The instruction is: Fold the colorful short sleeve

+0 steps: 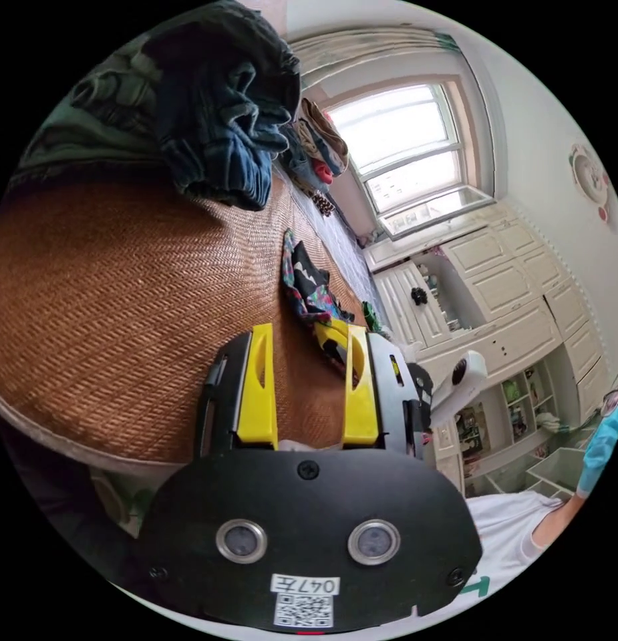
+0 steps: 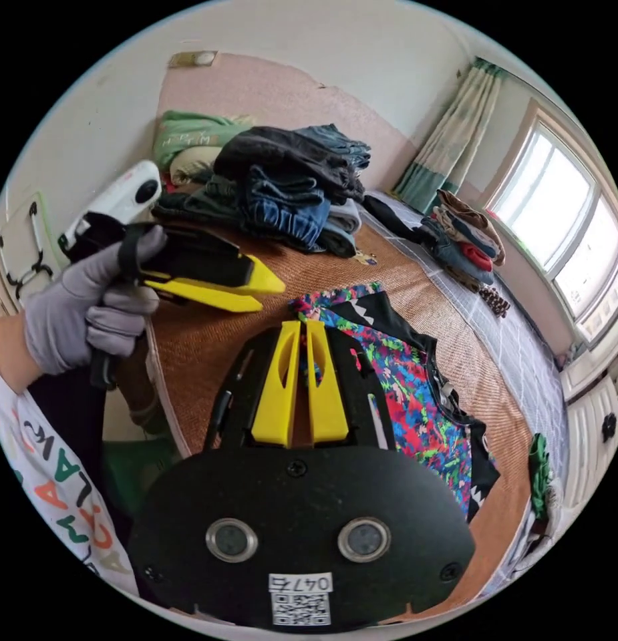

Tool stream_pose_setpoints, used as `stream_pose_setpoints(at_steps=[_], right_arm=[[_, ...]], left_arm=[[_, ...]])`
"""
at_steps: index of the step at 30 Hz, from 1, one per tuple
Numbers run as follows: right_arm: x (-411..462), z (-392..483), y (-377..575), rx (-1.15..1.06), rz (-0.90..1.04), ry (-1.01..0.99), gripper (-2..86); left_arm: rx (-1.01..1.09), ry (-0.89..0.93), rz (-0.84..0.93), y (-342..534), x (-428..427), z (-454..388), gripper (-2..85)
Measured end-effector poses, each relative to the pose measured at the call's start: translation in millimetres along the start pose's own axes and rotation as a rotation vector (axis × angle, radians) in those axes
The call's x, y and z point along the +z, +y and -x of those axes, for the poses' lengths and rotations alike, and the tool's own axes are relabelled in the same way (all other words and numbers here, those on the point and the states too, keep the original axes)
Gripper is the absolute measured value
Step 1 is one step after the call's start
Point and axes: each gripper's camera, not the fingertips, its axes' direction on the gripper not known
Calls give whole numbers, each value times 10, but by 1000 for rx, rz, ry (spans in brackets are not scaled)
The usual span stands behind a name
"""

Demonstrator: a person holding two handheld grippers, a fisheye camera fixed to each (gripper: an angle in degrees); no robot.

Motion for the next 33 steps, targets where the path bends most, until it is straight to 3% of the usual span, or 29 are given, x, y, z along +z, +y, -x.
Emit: stream_pose_setpoints(at_steps=[6,10,13,16,20,23,28,33], right_arm=[[-482,-151,73,68,-84,-149,0],[-683,-221,197,49,-75,-285,6],[-1002,-663,517,186,-135,-223,0],[-996,-1092,843,334,-41,-106,-8],[-595,-788,1054,282,134,-168,-11],[-488,-533,1211,294,115,-112,-12],[-601,-690,1432,366,85,-142,-12],[-1169,-1238,2132,595,-35,-95,-12]], left_arm=[[-1,74,-10,-315,204,-262,162],[11,18,-43,-413,108,-493,40],[53,-69,-64,-469,-94,-719,4],[91,-156,-70,-577,-286,-1019,-4],[155,-266,-64,-764,-387,-1597,-5],[230,-327,-86,-867,-350,-2153,-5],[493,-414,-32,-1157,292,-3526,-6],[815,-383,292,-1246,1994,-5186,-2]])
